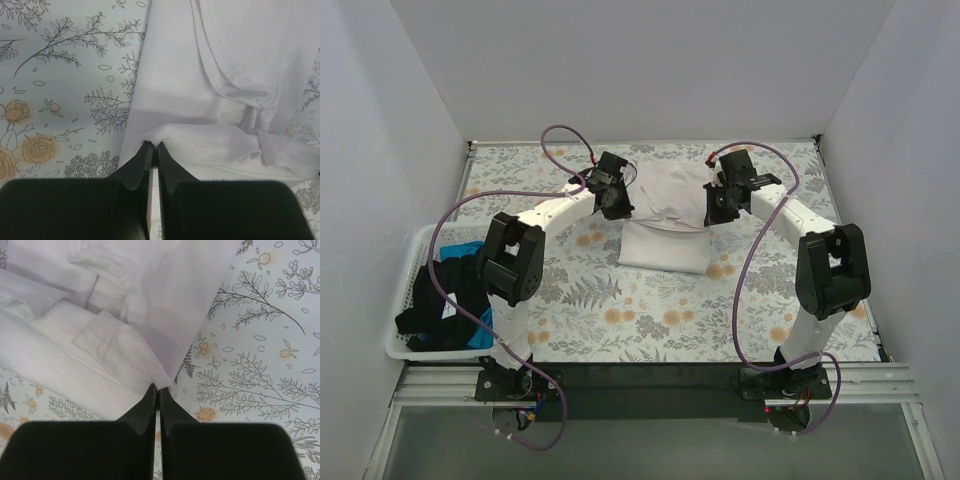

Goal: Fold and stack the t-shirts
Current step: Fold the tshirt

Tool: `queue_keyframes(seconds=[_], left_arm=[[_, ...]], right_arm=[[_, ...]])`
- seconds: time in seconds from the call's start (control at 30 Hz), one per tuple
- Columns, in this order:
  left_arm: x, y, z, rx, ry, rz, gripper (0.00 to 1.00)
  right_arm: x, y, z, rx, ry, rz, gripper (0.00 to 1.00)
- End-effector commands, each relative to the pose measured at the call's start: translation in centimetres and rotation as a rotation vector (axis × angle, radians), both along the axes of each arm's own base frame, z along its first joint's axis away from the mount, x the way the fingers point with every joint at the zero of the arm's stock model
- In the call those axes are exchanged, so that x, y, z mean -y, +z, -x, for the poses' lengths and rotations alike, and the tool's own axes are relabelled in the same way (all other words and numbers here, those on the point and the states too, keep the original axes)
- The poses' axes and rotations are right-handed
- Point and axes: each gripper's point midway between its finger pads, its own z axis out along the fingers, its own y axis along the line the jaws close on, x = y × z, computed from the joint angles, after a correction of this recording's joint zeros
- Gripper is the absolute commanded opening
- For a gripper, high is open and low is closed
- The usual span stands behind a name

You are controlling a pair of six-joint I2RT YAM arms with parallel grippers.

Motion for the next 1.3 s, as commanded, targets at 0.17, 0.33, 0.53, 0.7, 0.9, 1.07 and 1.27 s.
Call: queue_keyframes(seconds=[0.17, 0.33, 0.53, 0.7, 0.9, 1.07, 1.27], left_arm=[[-0.6, 0.2, -3.1, 0.101, 0.018, -0.016, 0.00], [-0.7, -0.1, -3.5, 0.135, 0.019, -0.013, 0.00], [-0.7, -1.7, -4.0, 0.127, 0.021, -0.030, 0.00], [-1.1, -2.6, -4.2, 0.120, 0.052, -0.043, 0.15], [-0.7, 1.3, -4.1, 0.190, 0.061, 0.021, 0.56], [-0.4, 5.2, -2.1, 0.256, 0.072, 0.042, 0.70], [1.4, 4.6, 3.0, 0.248, 0.045, 0.042, 0.63]], right_arm=[[-0.4, 0.9, -3.5, 0.116, 0.020, -0.038, 0.01], [-0.1, 0.5, -4.1, 0.147, 0.009, -0.047, 0.01], [0.0, -1.1, -4.5, 0.147, 0.004, -0.039, 0.01], [0.2, -2.5, -4.9, 0.130, -0.008, -0.031, 0.04], [-0.3, 0.0, -5.2, 0.197, -0.019, -0.066, 0.29], [-1.3, 4.2, -4.7, 0.327, -0.028, -0.056, 0.45], [-4.1, 4.7, -1.9, 0.400, 0.047, -0.088, 0.38]])
